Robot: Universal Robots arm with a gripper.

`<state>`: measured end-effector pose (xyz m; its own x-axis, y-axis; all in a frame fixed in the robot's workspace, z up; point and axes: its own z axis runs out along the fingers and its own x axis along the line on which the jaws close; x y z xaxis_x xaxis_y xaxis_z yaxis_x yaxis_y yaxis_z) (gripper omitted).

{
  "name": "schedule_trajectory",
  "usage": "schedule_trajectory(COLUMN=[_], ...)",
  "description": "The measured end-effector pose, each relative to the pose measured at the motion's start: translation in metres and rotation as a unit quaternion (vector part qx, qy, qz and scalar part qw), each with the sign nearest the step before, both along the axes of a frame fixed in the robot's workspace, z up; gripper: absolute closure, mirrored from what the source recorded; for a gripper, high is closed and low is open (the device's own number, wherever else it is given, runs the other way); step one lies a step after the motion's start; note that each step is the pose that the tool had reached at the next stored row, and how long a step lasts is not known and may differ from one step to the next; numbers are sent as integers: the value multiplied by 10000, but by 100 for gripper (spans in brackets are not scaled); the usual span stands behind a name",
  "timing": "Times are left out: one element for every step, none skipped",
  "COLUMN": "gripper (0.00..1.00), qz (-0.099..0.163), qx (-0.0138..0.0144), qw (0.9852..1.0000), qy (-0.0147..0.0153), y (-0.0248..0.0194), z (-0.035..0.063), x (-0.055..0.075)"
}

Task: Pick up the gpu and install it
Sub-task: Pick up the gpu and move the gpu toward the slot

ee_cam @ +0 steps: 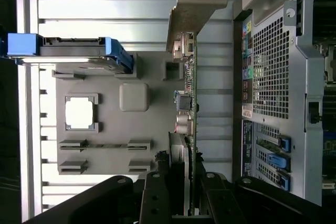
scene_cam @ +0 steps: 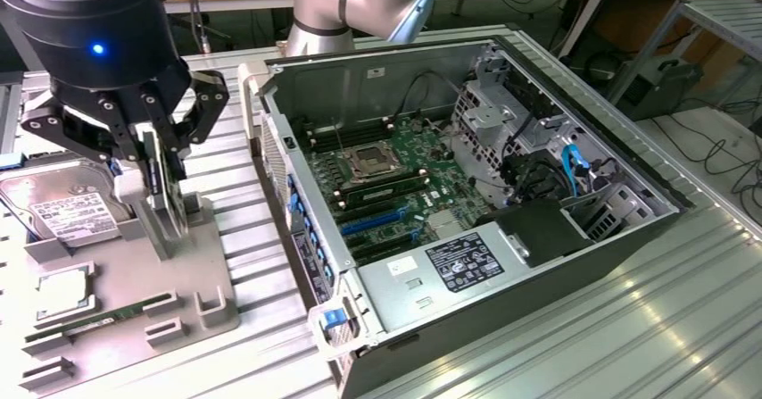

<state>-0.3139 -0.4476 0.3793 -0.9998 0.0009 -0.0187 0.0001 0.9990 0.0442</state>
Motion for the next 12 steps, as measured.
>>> schedule_trajectory(gripper=[73, 73, 73, 73, 73, 73, 73, 73, 73, 73, 73, 73], qz=[0, 0, 0, 0, 0, 0, 0, 0, 0, 0, 0, 0], qx=[1, 0, 0, 0, 0, 0, 0, 0, 0, 0, 0, 0], qw=[10000, 10000, 10000, 10000, 10000, 10000, 10000, 10000, 10000, 10000, 10000, 10000], qy=[-1, 0, 0, 0, 0, 0, 0, 0, 0, 0, 0, 0], y=[0, 0, 0, 0, 0, 0, 0, 0, 0, 0, 0, 0], z=[26, 48, 76, 103, 127, 146, 164, 183, 204, 224, 241, 259], x=[0, 0, 0, 0, 0, 0, 0, 0, 0, 0, 0, 0])
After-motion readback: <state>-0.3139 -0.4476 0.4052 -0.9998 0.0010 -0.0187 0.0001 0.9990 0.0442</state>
